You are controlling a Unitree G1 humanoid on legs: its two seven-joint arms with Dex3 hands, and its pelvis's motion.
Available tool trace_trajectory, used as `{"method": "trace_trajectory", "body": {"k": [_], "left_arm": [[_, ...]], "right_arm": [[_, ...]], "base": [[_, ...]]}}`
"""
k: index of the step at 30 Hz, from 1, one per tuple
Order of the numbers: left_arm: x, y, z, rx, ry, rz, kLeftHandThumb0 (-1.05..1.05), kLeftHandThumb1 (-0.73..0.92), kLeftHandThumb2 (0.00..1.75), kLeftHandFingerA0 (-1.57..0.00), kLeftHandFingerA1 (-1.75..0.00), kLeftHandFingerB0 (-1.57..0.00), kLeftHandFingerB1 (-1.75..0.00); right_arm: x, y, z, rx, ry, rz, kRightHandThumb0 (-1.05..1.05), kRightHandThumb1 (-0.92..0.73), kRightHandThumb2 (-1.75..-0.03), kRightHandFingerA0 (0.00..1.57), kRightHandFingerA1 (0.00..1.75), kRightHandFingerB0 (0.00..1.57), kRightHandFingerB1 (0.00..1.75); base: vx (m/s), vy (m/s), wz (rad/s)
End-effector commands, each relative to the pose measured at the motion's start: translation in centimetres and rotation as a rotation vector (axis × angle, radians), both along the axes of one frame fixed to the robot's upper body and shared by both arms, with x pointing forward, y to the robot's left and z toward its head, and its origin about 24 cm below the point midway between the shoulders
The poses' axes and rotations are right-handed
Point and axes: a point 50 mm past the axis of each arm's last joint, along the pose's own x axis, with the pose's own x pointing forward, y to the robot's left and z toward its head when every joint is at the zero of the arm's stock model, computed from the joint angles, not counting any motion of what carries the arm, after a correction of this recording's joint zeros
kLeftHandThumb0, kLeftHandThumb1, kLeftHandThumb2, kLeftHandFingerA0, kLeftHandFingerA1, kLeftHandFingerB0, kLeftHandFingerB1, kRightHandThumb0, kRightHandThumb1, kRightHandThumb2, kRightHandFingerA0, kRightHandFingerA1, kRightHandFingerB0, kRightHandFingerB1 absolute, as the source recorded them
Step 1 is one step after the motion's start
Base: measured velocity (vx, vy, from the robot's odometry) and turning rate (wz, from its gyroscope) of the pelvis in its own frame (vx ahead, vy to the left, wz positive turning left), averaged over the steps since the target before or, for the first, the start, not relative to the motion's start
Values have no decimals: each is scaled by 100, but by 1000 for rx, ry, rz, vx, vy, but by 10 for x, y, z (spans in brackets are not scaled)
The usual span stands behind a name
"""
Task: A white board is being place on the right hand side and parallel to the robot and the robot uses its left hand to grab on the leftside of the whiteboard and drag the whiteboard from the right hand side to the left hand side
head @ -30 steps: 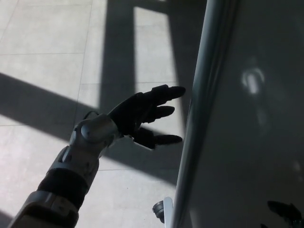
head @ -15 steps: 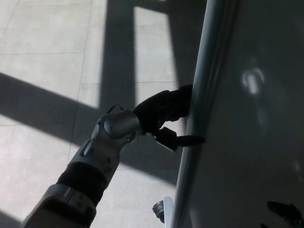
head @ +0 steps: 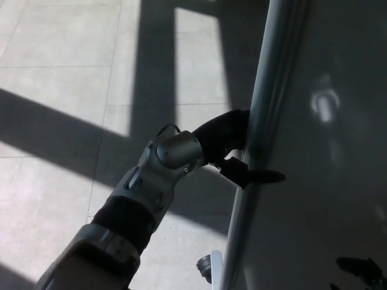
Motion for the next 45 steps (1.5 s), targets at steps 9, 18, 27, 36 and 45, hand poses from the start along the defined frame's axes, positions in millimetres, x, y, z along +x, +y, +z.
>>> {"method": "trace_trajectory", "body": {"k": [9, 18, 27, 36, 45], "left_arm": [[-2, -8, -7, -31, -115, 169, -18, 72, 63, -110, -69, -89, -52], [-2, 11, -19, -68, -103, 258, -17, 66, 60, -107, -83, -92, -52], [-2, 32, -26, -65, -83, 294, -21, 66, 63, -109, -82, -89, -51], [-4, 77, -42, -56, -82, 388, -20, 68, 61, -106, -71, -94, -48], [-9, 121, -61, -98, -2, 523, -14, 68, 67, -108, -73, -93, -53]], "right_arm": [[-1, -4, 1, -14, -1, -14, -105, -71, -70, 35, 131, 0, 98], [-3, -2, -1, 20, 5, -29, -105, -71, -71, 54, 126, 1, 110], [-4, -4, -2, -12, 12, -18, -105, -72, -67, 83, 118, 0, 109], [-6, -4, -3, -3, 19, -21, -105, -70, -66, 82, 113, 1, 111], [-6, -3, -4, -9, 29, -18, -105, -69, -68, 102, 112, 0, 115]], "base": [[0, 0, 0], [0, 0, 0], [0, 0, 0], [0, 0, 0], [0, 0, 0]]}}
